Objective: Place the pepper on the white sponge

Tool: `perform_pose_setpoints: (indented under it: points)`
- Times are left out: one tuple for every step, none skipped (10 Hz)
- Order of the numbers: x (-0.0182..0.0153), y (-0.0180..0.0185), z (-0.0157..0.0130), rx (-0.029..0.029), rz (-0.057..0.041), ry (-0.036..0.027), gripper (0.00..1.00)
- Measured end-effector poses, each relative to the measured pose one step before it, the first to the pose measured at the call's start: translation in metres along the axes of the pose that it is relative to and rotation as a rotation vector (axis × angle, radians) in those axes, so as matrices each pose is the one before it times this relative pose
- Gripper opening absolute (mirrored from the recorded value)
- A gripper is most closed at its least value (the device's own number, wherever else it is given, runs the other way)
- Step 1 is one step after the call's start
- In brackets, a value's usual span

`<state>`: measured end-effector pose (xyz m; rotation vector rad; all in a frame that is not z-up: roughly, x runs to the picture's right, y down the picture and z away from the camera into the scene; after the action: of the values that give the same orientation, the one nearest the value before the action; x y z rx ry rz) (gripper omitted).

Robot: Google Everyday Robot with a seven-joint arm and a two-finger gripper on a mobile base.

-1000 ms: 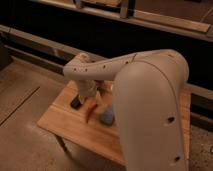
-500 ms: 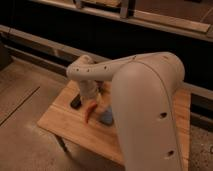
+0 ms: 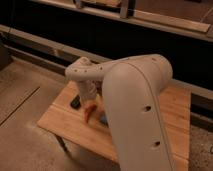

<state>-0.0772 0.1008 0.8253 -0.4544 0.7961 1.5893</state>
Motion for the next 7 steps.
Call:
perform_pose_setpoints:
  points:
    - [-0.00085, 0.00196, 0.00356, -0.00259, -0.00394, 0.0104, 0.65]
    - [-0.00056, -0.0001, 0.00315, -0.00154, 0.0018, 0.00925, 0.65]
    - [-0.00041, -0.00093, 0.00333, -0.00106, 0.00323, 0.01055, 0.65]
    - [-0.00028, -0.00068, 0.00244, -0.00072, 0.00205, 0.00793, 0.65]
    - [-0.00075, -0.00074, 0.00266, -0.00436, 0.00185, 0.00965, 0.59]
    - [-0.00075, -0.00082, 0.00218, -0.00382, 0.00052, 0.00872, 0.47]
    - [-0.00026, 0.00023, 0.00078, -0.00203, -0.00174, 0.00492, 0.39]
